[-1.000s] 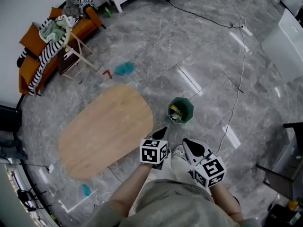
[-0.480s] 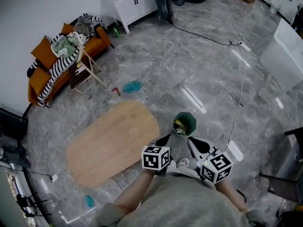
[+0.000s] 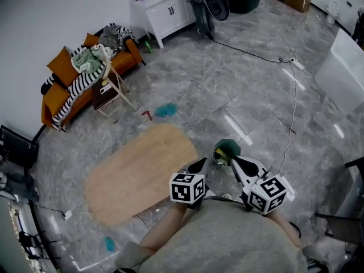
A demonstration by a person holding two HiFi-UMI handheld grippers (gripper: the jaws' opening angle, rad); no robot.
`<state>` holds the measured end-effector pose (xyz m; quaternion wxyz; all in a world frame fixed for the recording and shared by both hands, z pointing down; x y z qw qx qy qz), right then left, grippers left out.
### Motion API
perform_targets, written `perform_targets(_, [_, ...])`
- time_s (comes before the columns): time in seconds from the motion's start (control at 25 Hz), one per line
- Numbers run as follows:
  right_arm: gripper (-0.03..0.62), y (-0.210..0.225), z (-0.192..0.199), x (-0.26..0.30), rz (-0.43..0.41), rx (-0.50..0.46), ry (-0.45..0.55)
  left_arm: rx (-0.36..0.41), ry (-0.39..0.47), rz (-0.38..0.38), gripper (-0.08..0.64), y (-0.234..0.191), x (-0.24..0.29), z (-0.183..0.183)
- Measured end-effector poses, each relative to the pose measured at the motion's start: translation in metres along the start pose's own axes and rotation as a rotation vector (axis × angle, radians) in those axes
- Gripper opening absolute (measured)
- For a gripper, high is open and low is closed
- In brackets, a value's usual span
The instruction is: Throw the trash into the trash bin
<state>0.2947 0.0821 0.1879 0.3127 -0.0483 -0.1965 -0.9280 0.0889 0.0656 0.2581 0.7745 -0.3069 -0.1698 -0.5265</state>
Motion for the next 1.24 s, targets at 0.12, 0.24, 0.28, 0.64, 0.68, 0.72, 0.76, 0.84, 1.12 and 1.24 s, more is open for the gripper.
perform_targets(0.12, [0.008, -0.002, 0.000, -0.002, 0.006, 0.015, 0.015, -0.018, 0.015, -0.009, 0.011, -0.006, -0.008, -0.001])
perform_targets(0.24, [0.008, -0.001, 0.003, -0.005, 0.000, 0.030, 0.023, -0.027, 0.025, -0.014, 0.011, -0.008, -0.012, 0.002])
perform_targets(0.28, [0.008, -0.001, 0.003, -0.005, -0.004, 0.032, 0.024, -0.027, 0.027, -0.014, 0.011, -0.008, -0.013, 0.003])
perform_targets(0.64, [0.008, -0.008, 0.011, -0.012, -0.007, 0.058, 0.026, -0.041, 0.022, -0.002, 0.011, -0.006, -0.017, 0.010])
perform_targets(0.68, [0.008, -0.009, 0.012, -0.012, -0.007, 0.058, 0.024, -0.042, 0.022, -0.002, 0.011, -0.006, -0.018, 0.011])
perform_targets(0.72, [0.008, -0.010, 0.012, -0.013, -0.008, 0.056, 0.022, -0.043, 0.022, -0.002, 0.011, -0.005, -0.019, 0.011])
perform_targets(0.76, [0.008, -0.011, 0.012, -0.013, -0.009, 0.053, 0.020, -0.044, 0.023, -0.003, 0.011, -0.005, -0.019, 0.011])
perform_targets(0.84, [0.008, -0.013, 0.012, -0.015, -0.015, 0.050, 0.017, -0.045, 0.026, -0.003, 0.011, -0.004, -0.021, 0.012])
perform_targets(1.12, [0.008, -0.016, 0.016, -0.014, -0.026, 0.054, 0.008, -0.041, 0.033, 0.003, 0.011, -0.002, -0.022, 0.014])
perform_targets(1.24, [0.008, -0.013, 0.016, -0.014, -0.030, 0.056, 0.009, -0.038, 0.036, 0.004, 0.011, 0.000, -0.020, 0.013])
Point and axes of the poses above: the fingertips, and each gripper's own axes: x forward along the fingers, y to its right, z out of its underside, the point moved 10 cm from there along -x, backward along the fingers, and after that the axes turned 9 degrees about -z, right-handed, at the moved point
